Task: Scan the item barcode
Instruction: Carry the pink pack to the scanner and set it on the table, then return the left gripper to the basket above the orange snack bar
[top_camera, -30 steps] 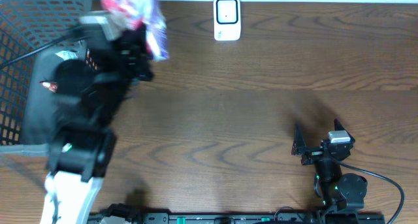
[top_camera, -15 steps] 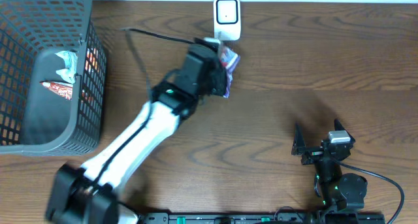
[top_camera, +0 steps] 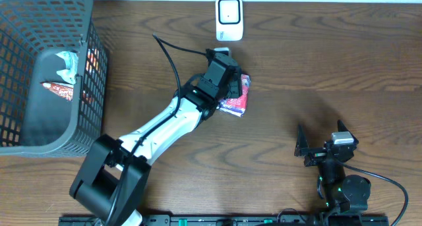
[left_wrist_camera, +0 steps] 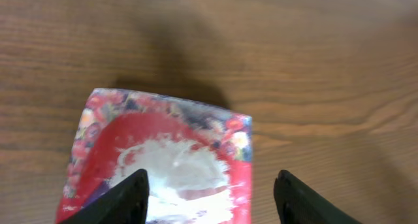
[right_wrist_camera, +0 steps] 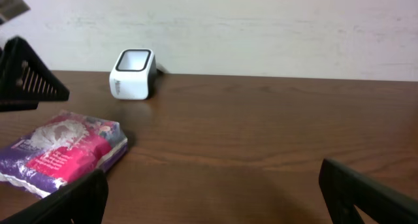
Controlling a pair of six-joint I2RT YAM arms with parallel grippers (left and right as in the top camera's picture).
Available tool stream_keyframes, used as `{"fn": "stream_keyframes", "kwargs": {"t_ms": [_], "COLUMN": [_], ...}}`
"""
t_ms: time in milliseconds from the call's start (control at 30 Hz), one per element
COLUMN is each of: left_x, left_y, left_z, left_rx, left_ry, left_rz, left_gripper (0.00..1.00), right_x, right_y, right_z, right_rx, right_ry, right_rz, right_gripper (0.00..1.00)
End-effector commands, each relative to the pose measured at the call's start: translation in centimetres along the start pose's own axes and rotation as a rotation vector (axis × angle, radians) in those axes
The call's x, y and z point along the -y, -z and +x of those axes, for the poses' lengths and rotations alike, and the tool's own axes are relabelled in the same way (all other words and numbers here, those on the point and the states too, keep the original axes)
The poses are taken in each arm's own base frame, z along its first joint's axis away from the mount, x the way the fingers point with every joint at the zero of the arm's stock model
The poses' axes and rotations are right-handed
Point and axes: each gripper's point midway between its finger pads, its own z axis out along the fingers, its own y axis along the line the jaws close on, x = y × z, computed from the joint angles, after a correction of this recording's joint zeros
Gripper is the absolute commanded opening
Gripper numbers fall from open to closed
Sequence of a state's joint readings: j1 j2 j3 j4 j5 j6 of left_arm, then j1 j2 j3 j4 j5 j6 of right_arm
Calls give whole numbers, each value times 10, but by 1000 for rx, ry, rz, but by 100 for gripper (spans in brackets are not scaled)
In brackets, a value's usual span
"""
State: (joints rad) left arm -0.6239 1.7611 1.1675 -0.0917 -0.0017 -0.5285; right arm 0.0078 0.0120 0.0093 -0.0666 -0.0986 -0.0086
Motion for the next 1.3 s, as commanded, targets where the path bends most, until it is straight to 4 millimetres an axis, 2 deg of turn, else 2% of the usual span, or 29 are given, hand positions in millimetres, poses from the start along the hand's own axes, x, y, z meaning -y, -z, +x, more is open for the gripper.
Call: {"fn": "stream_keyframes", "kwargs": {"t_ms": [0, 67, 100, 133, 233, 300, 367, 500, 533, 633, 733, 833, 933, 1100, 1267], "left_x": [26, 32, 34, 34, 26, 19, 8, -20, -29, -39, -42, -45, -52, -83, -96], "left_y": [35, 55, 73, 81, 127, 157, 182, 229, 246, 272, 294, 304, 310, 340, 371], "left_z": [-35, -56, -74, -81, -114, -130, -136, -138, -138, -143, -150, -153, -159, -188, -211], "left_rx": [99, 171, 237, 264, 396, 461, 493, 520, 536, 589, 652, 680, 709, 855, 927], "left_ry": [22, 5, -7, -14, -68, -151, -204, -182, -169, -151, -140, -143, -220, -148, -117], "left_rz": [99, 131, 142, 144, 124, 102, 69, 14, -3, -17, -15, -22, -77, -221, -269], "left_gripper": [63, 63, 63, 63, 64, 64, 75, 87, 89, 98, 98, 98, 98, 98, 99], "right_x": [2, 2, 2, 2, 2, 2, 2, 2, 2, 2, 2, 2, 2, 2, 2], "right_y": [0, 0, 0, 0, 0, 0, 0, 0, 0, 0, 0, 0, 0, 0, 0], "right_z": [1, 1, 1, 1, 1, 1, 1, 1, 1, 1, 1, 1, 1, 1, 1], "right_rx": [1, 1, 0, 1, 0, 0, 0, 0, 0, 0, 0, 1, 1, 1, 1], "right_ry": [7, 7, 7, 7, 7, 7, 7, 7, 7, 7, 7, 7, 7, 7, 7], "right_rz": [9, 9, 9, 9, 9, 9, 9, 9, 10, 9, 9, 9, 9, 10, 9], "right_gripper": [99, 99, 99, 99, 99, 99, 99, 99, 99, 99, 99, 99, 99, 99, 99]}}
